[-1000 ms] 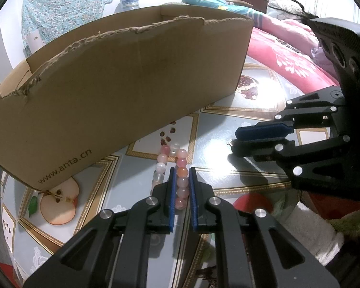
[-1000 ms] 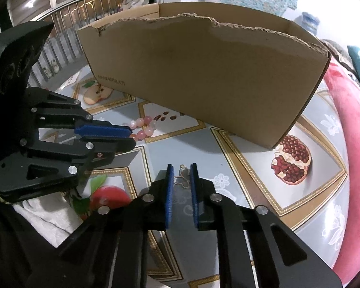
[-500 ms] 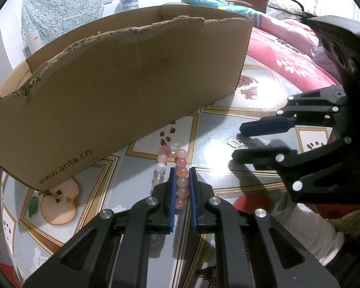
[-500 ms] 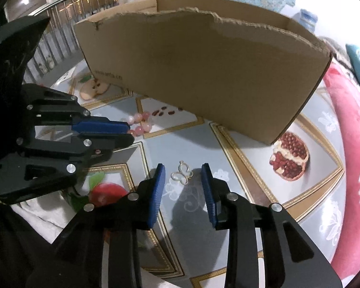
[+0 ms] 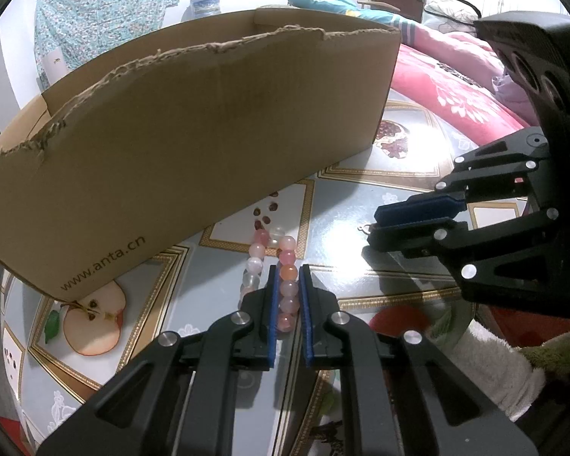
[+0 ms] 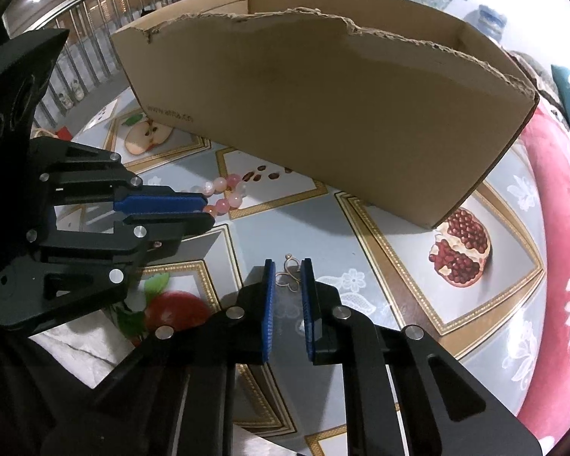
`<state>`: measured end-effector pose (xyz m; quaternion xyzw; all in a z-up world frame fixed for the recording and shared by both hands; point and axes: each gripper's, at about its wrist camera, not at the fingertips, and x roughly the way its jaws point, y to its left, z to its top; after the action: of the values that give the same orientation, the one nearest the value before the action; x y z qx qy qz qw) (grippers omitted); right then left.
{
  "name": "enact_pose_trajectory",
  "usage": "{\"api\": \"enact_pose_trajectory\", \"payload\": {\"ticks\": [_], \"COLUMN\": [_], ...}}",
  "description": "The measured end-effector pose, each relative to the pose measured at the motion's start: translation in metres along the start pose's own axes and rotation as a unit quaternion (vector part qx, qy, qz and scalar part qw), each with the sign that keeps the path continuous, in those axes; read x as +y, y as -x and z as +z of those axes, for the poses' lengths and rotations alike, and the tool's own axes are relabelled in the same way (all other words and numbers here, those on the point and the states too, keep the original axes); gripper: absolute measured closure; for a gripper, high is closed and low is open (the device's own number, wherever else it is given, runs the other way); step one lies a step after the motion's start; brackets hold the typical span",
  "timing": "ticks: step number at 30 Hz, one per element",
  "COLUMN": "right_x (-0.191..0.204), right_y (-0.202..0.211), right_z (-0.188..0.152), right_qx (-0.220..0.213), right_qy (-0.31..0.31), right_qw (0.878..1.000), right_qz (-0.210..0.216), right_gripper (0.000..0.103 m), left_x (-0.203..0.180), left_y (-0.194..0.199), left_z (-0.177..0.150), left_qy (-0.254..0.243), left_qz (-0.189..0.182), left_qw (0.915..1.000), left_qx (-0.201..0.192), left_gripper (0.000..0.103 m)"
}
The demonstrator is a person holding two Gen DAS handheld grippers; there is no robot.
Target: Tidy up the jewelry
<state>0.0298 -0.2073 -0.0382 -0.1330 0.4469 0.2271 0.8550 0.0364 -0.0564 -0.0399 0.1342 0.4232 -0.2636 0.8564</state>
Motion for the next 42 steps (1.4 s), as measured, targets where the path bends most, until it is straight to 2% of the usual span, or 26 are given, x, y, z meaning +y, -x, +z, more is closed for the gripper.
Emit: {"api": "enact_pose_trajectory", "payload": {"ticks": [6, 7, 14, 17, 19, 21, 26, 30, 37, 42], "right_x": [-0.003, -0.003, -0.007, -0.010, -0.012, -0.013, -0.011, 0.000, 0.010, 0.013], "right_y": [0.001, 0.001, 0.010, 0.012, 0.011, 0.010, 0.000, -0.004, -0.014, -0.018], "right_z": [0.000, 0.000, 0.000, 0.000, 0.000, 0.002, 0.007, 0.013, 0.030, 0.040], "right_qx": [0.000, 0.000, -0.005, 0.001, 0.006, 0.009, 0.035, 0.050, 0.082, 0.103], "right_qy": [-0.006, -0.006, -0.018, -0.036, -0.049, -0.064, -0.099, -0.095, -0.091, -0.084], "right_qw": [1.000, 1.000, 1.000, 0.999, 0.999, 0.998, 0.994, 0.994, 0.991, 0.989], "right_qz": [0.004, 0.006, 0.005, 0.006, 0.005, 0.004, -0.001, -0.034, -0.055, -0.057], "right_gripper": [0.092, 0.103, 0.103, 0.101, 0.086, 0.078, 0.075, 0.075, 0.088, 0.092], "left_x": [0.000, 0.000, 0.001, 0.001, 0.001, 0.001, 0.003, 0.004, 0.008, 0.010], "left_y": [0.001, 0.000, 0.002, 0.002, 0.002, 0.003, 0.003, 0.004, 0.004, 0.004], "left_z": [0.000, 0.000, 0.000, -0.001, 0.000, 0.000, -0.001, -0.002, -0.003, -0.004], "left_qy": [0.001, 0.001, -0.001, -0.001, 0.000, 0.002, 0.003, 0.007, 0.015, 0.022], "left_qz": [0.000, 0.000, 0.001, 0.001, 0.001, 0.000, -0.003, -0.005, -0.014, -0.023], "left_qw": [1.0000, 1.0000, 1.0000, 1.0000, 1.0000, 1.0000, 1.0000, 0.9999, 0.9997, 0.9994], "left_qx": [-0.001, -0.001, -0.003, -0.003, -0.004, -0.005, -0.007, -0.009, -0.014, -0.018], "left_gripper": [0.093, 0.093, 0.093, 0.093, 0.093, 0.093, 0.093, 0.093, 0.093, 0.093]}}
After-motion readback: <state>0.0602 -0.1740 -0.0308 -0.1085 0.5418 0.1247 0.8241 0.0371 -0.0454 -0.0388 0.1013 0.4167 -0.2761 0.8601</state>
